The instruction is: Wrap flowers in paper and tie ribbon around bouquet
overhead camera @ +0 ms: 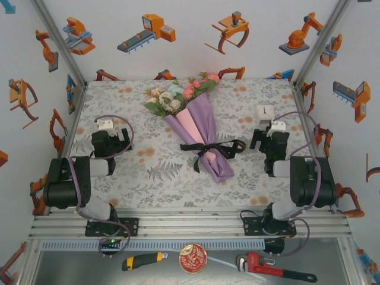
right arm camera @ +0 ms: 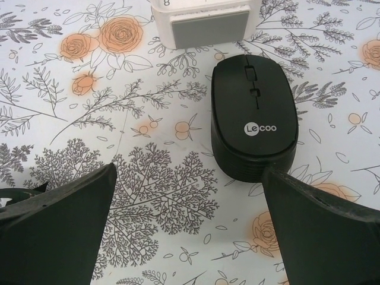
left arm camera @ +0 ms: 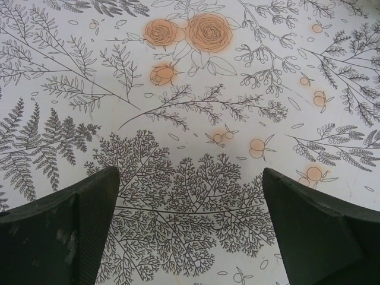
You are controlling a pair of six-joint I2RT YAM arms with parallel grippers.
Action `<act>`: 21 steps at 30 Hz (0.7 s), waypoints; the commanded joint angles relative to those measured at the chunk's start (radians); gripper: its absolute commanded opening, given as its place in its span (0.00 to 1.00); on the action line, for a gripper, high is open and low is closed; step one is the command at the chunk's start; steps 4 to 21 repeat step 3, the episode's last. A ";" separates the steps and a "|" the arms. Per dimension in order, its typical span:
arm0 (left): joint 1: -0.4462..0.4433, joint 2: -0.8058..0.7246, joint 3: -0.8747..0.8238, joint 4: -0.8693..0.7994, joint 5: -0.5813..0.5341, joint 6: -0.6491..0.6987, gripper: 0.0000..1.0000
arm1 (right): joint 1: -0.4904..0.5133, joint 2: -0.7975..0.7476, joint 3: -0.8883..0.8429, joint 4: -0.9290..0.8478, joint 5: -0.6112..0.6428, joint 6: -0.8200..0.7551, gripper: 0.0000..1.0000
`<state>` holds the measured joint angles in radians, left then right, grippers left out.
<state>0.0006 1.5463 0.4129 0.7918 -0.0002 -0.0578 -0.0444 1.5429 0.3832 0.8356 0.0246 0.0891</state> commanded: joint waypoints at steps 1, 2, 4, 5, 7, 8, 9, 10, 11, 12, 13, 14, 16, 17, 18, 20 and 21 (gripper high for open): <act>-0.004 -0.007 0.001 0.026 -0.004 0.018 0.97 | -0.006 0.005 0.011 0.025 -0.011 -0.017 0.99; -0.004 -0.007 0.001 0.026 -0.004 0.019 0.97 | -0.006 0.003 0.009 0.027 -0.009 -0.018 0.99; -0.004 -0.006 0.001 0.026 -0.004 0.019 0.97 | -0.005 0.002 0.003 0.036 -0.008 -0.017 0.99; -0.004 -0.006 0.001 0.026 -0.004 0.019 0.97 | -0.005 0.002 0.003 0.036 -0.008 -0.017 0.99; -0.004 -0.006 0.001 0.026 -0.004 0.019 0.97 | -0.005 0.002 0.003 0.036 -0.008 -0.017 0.99; -0.004 -0.006 0.001 0.026 -0.004 0.019 0.97 | -0.005 0.002 0.003 0.036 -0.008 -0.017 0.99; -0.004 -0.006 0.001 0.026 -0.004 0.019 0.97 | -0.005 0.002 0.003 0.036 -0.008 -0.017 0.99; -0.004 -0.006 0.001 0.026 -0.004 0.019 0.97 | -0.005 0.002 0.003 0.036 -0.008 -0.017 0.99; -0.004 -0.006 0.001 0.026 -0.004 0.019 0.97 | -0.005 0.002 0.003 0.036 -0.008 -0.017 0.99; -0.004 -0.006 0.001 0.026 -0.004 0.019 0.97 | -0.005 0.002 0.003 0.036 -0.008 -0.017 0.99; -0.004 -0.006 0.001 0.026 -0.004 0.019 0.97 | -0.005 0.002 0.003 0.036 -0.008 -0.017 0.99; -0.004 -0.006 0.001 0.026 -0.004 0.019 0.97 | -0.005 0.002 0.003 0.036 -0.008 -0.017 0.99; -0.004 -0.006 0.001 0.026 -0.004 0.019 0.97 | -0.005 0.002 0.003 0.036 -0.008 -0.017 0.99; -0.004 -0.006 0.001 0.026 -0.004 0.019 0.97 | -0.005 0.002 0.003 0.036 -0.008 -0.017 0.99; -0.004 -0.006 0.001 0.026 -0.004 0.019 0.97 | -0.005 0.002 0.003 0.036 -0.008 -0.017 0.99; -0.004 -0.006 0.001 0.026 -0.004 0.019 0.97 | -0.005 0.002 0.003 0.036 -0.008 -0.017 0.99; -0.004 -0.006 0.001 0.026 -0.004 0.019 0.97 | -0.005 0.002 0.003 0.036 -0.008 -0.017 0.99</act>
